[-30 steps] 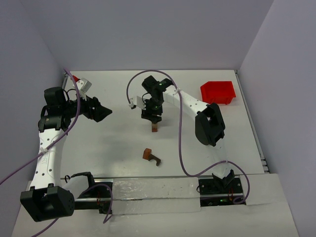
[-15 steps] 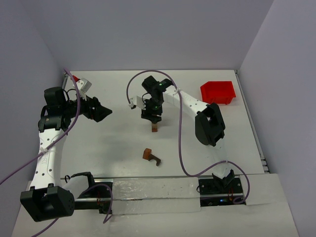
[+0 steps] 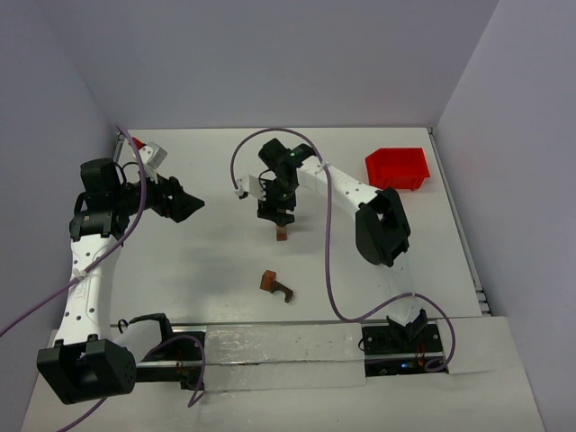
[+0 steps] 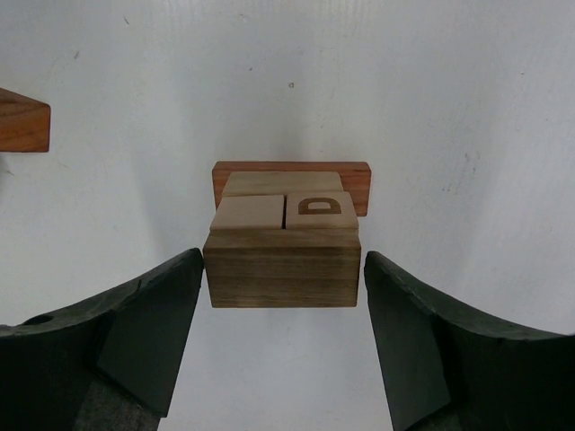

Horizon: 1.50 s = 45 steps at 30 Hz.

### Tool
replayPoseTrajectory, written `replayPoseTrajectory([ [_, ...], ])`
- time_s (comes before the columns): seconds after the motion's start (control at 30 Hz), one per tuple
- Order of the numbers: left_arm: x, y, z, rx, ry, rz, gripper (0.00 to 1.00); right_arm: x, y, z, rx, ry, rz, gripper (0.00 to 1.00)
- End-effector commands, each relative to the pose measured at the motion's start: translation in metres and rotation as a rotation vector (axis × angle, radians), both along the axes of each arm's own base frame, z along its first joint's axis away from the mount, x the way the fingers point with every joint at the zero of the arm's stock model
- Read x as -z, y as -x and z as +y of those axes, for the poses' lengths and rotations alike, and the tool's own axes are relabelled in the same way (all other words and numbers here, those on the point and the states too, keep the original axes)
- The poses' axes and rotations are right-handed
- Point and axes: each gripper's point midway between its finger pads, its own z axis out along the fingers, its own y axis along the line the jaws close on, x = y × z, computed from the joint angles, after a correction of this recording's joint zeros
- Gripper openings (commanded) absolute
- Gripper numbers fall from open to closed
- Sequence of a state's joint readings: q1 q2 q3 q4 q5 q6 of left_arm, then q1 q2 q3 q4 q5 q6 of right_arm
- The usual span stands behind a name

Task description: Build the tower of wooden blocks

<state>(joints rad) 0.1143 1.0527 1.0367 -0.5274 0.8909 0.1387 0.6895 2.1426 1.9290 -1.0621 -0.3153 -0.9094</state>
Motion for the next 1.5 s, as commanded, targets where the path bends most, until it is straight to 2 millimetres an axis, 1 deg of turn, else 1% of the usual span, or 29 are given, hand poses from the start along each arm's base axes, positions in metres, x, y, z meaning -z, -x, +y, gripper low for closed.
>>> replayPoseTrajectory([
  [0.0,-0.02,-0.004,0.001,0.008,-0.008,-0.074,0.99,-0.003,0.002,0.004,-0.011,-0.013,-0.01,0.82],
  [0.07,-0.02,-0.004,0.0,0.008,-0.008,-0.074,0.99,-0.003,0.003,0.003,-0.01,-0.013,-0.009,0.87],
  [0.1,-0.02,-0.004,0.0,0.008,-0.008,-0.074,0.99,-0.004,0.003,0.004,-0.012,-0.014,-0.008,0.98],
  [0.27,-0.02,-0.004,0.001,0.008,-0.009,-0.073,0.99,-0.006,0.005,0.005,-0.016,-0.019,-0.006,1.0],
  [0.33,-0.02,-0.004,0.001,0.006,-0.01,-0.074,0.99,-0.013,0.007,0.006,-0.015,-0.028,-0.012,1.0],
  [0.4,-0.02,-0.004,0.001,0.005,-0.011,-0.074,0.99,-0.024,0.007,0.009,-0.011,-0.045,-0.029,1.0],
  [0.43,-0.019,-0.004,0.001,0.004,-0.01,-0.074,0.99,-0.032,0.007,0.009,-0.008,-0.056,-0.039,1.0],
  [0.5,-0.021,-0.004,0.001,0.002,-0.011,-0.077,0.99,-0.058,0.007,0.011,-0.001,-0.095,-0.082,1.0],
  [0.57,-0.021,-0.004,0.002,-0.002,-0.01,-0.078,0.99,-0.073,0.006,0.012,0.013,-0.122,-0.106,1.0],
  [0.6,-0.022,-0.004,0.002,-0.004,-0.009,-0.078,0.99,-0.091,0.008,0.012,0.02,-0.147,-0.133,1.0],
  [0.63,-0.023,-0.004,0.002,-0.007,-0.01,-0.08,0.99,-0.102,0.01,0.011,0.024,-0.162,-0.147,1.0],
  [0.67,-0.023,-0.005,0.003,-0.013,-0.013,-0.082,0.99,-0.121,0.012,0.009,0.033,-0.186,-0.174,1.0],
  [0.73,-0.026,-0.004,0.004,-0.026,-0.014,-0.087,0.99,-0.149,0.02,0.005,0.063,-0.227,-0.215,1.0],
  [0.83,-0.029,-0.005,0.008,-0.067,-0.023,-0.097,0.99,-0.163,0.036,-0.004,0.121,-0.257,-0.236,1.0],
  [0.87,-0.03,-0.007,0.011,-0.088,-0.025,-0.103,0.99,-0.175,0.039,-0.004,0.137,-0.285,-0.262,1.0],
  [0.9,-0.032,-0.009,0.014,-0.115,-0.026,-0.113,0.99,-0.173,0.049,-0.006,0.149,-0.291,-0.26,1.0],
  [0.93,-0.034,-0.011,0.017,-0.145,-0.028,-0.117,0.99,-0.16,0.055,-0.005,0.161,-0.278,-0.23,1.0],
  [1.0,-0.036,-0.019,0.029,-0.251,-0.022,-0.1,0.99,-0.144,0.081,-0.012,0.2,-0.279,-0.16,1.0],
  [1.03,-0.037,-0.022,0.034,-0.304,-0.009,-0.087,0.99,-0.135,0.094,-0.012,0.213,-0.29,-0.118,1.0],
  [1.1,-0.037,-0.025,0.04,-0.35,-0.008,-0.078,0.99,-0.125,0.115,-0.012,0.252,-0.325,-0.091,1.0],
  [1.13,-0.037,-0.026,0.044,-0.384,-0.008,-0.077,0.99,-0.101,0.124,-0.018,0.293,-0.295,-0.065,1.0],
  [1.17,-0.038,-0.027,0.048,-0.414,-0.007,-0.074,0.99,-0.083,0.131,-0.022,0.325,-0.28,-0.056,1.0],
  [1.2,-0.039,-0.028,0.051,-0.436,-0.007,-0.069,0.99,-0.078,0.133,-0.019,0.333,-0.295,-0.076,1.0],
  [1.23,-0.041,-0.027,0.054,-0.456,-0.014,-0.062,0.99,-0.069,0.137,-0.02,0.338,-0.286,-0.081,1.0],
  [1.27,-0.037,-0.024,0.055,-0.462,-0.021,-0.041,0.99,-0.062,0.142,-0.019,0.339,-0.279,-0.091,1.0],
  [1.3,-0.036,-0.02,0.052,-0.436,-0.03,-0.039,0.99,-0.054,0.149,-0.016,0.336,-0.263,-0.095,1.0],
  [1.33,-0.036,-0.014,0.043,-0.368,-0.027,-0.045,0.99,-0.044,0.147,-0.016,0.368,-0.245,-0.098,1.0],
  [1.4,-0.038,-0.005,0.034,-0.308,-0.025,-0.064,0.99,-0.039,0.147,-0.014,0.4,-0.24,-0.084,1.0],
  [1.47,-0.039,-0.002,0.031,-0.292,-0.014,-0.069,0.99,-0.036,0.146,-0.008,0.411,-0.246,-0.073,0.98],
])
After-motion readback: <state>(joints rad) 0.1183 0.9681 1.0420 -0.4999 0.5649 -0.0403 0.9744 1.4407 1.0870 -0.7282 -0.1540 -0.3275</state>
